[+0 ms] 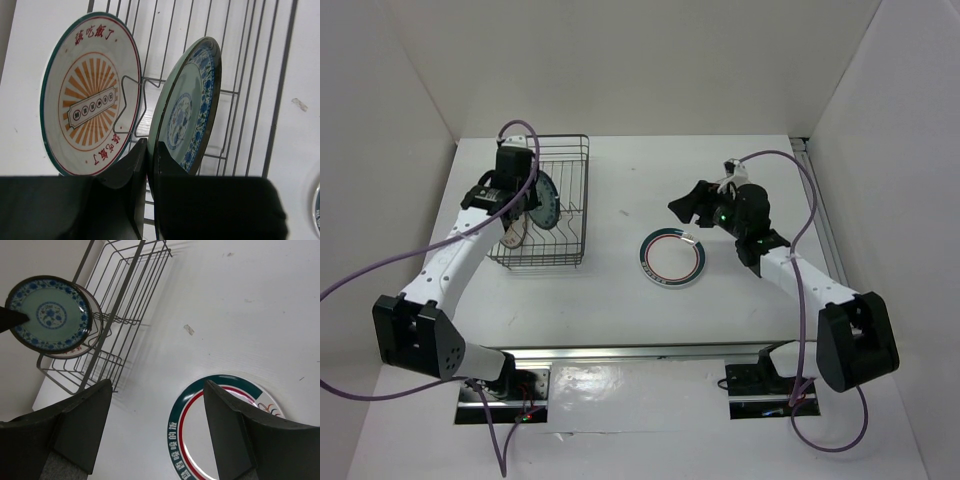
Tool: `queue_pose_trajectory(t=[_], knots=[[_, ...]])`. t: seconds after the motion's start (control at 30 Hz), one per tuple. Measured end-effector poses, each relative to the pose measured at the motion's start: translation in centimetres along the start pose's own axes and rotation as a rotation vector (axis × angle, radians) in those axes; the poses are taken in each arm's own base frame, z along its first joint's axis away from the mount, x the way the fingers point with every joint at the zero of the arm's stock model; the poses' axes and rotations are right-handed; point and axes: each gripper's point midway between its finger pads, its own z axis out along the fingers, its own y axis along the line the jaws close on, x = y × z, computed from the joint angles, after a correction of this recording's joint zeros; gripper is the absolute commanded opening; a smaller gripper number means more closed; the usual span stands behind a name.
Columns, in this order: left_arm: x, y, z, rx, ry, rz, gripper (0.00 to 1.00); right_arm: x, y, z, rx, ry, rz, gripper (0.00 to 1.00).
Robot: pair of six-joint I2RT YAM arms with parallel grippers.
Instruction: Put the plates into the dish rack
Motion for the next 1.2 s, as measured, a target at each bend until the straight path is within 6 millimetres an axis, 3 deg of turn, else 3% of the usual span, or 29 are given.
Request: queue_pose_trajectory(t=[0.77, 1.2], knots=[[1.2, 0.7, 1.2, -0.066, 0.045, -0.005, 0.0, -0.3, -0.9, -0.6, -0.015, -0.004, 0.02, 0.81], [3.0, -0.6, 3.0, -0.051, 0.112, 0.029, 0.0, -0.8, -1.1, -1.3, -0.031, -0.018, 0.025, 0.81]])
